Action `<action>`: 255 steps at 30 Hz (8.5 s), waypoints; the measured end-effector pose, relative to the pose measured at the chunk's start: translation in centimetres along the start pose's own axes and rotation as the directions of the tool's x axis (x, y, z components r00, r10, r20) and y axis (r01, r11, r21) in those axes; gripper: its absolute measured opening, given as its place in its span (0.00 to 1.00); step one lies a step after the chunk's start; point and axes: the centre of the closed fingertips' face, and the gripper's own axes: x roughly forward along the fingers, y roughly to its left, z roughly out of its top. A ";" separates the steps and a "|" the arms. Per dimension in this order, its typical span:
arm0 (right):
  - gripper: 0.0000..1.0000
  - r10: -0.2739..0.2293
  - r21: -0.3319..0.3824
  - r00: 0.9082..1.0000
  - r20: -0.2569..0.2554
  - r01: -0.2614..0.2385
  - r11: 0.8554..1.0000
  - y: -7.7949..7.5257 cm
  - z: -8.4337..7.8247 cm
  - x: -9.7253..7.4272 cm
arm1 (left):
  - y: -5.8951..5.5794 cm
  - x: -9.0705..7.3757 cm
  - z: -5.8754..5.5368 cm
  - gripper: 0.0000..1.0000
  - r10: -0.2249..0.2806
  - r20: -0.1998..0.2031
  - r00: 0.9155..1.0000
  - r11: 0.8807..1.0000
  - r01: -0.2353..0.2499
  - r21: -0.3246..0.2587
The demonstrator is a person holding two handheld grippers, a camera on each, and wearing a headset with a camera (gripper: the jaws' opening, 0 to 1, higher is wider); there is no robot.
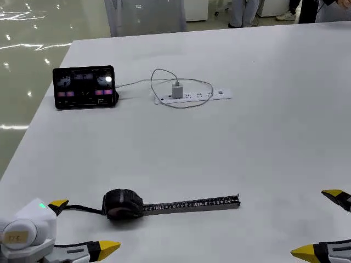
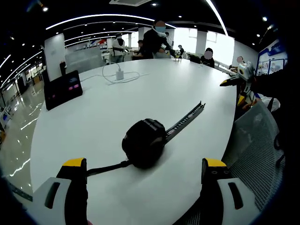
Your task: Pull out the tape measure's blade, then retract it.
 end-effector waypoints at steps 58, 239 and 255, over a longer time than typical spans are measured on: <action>0.99 0.268 -0.408 0.922 -0.281 -0.367 0.836 -0.2 6.9 9.4 | -1.0 6.5 3.6 0.99 0.226 0.058 0.972 0.954 -0.209 -0.215; 0.10 0.293 -0.421 0.834 -0.468 -0.502 0.756 4.8 6.4 15.2 | 1.4 8.4 1.1 0.62 0.329 0.051 0.943 0.906 -0.300 -0.300; 0.10 0.297 -0.417 0.836 -0.461 -0.500 0.759 5.3 6.8 15.6 | 1.4 8.4 1.1 0.62 0.328 0.050 0.943 0.906 -0.299 -0.300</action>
